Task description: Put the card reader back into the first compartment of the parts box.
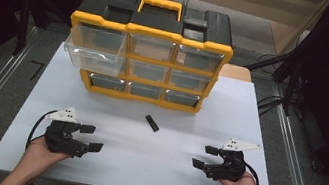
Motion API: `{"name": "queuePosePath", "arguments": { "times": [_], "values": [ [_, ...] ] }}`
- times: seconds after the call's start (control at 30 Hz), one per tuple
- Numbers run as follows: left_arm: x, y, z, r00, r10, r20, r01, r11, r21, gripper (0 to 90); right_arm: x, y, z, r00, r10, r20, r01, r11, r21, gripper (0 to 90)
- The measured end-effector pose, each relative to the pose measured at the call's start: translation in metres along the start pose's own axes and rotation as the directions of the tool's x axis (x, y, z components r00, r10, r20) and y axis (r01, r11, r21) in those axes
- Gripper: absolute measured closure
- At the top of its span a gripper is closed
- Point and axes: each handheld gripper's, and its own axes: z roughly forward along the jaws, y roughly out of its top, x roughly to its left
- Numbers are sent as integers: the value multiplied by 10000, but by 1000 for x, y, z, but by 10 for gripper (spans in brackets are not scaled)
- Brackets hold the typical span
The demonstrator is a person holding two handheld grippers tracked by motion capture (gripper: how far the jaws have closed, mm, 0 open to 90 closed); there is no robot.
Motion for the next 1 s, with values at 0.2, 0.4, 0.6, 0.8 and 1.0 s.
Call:
{"name": "queuePosePath", "arguments": {
  "times": [0.2, 0.4, 0.6, 0.8, 1.0],
  "values": [
    [3, 0, 0, 9995, -310, -109, 312, 9994, 175, 224, -2, 0, -1, 10000, 64, 59, -64, 9999, 96, 181],
    [1, 1, 0, 9996, -249, -94, 251, 9994, 235, 251, -1, 1, 0, 9999, 121, 56, -121, 9998, 134, 184],
    [0, 1, 1, 9997, -114, -231, 118, 9997, 201, 250, -1, 1, 1, 9999, 135, 44, -137, 9995, 298, 194],
    [0, 1, 2, 9996, -115, -240, 120, 9997, 214, 251, -4, 0, 4, 9997, 227, 85, -230, 9991, 353, 196],
    [0, 1, 2, 9993, -202, -308, 209, 9995, 217, 251, -3, 0, 4, 9996, 279, -6, -278, 9988, 408, 204]
  ]
}}
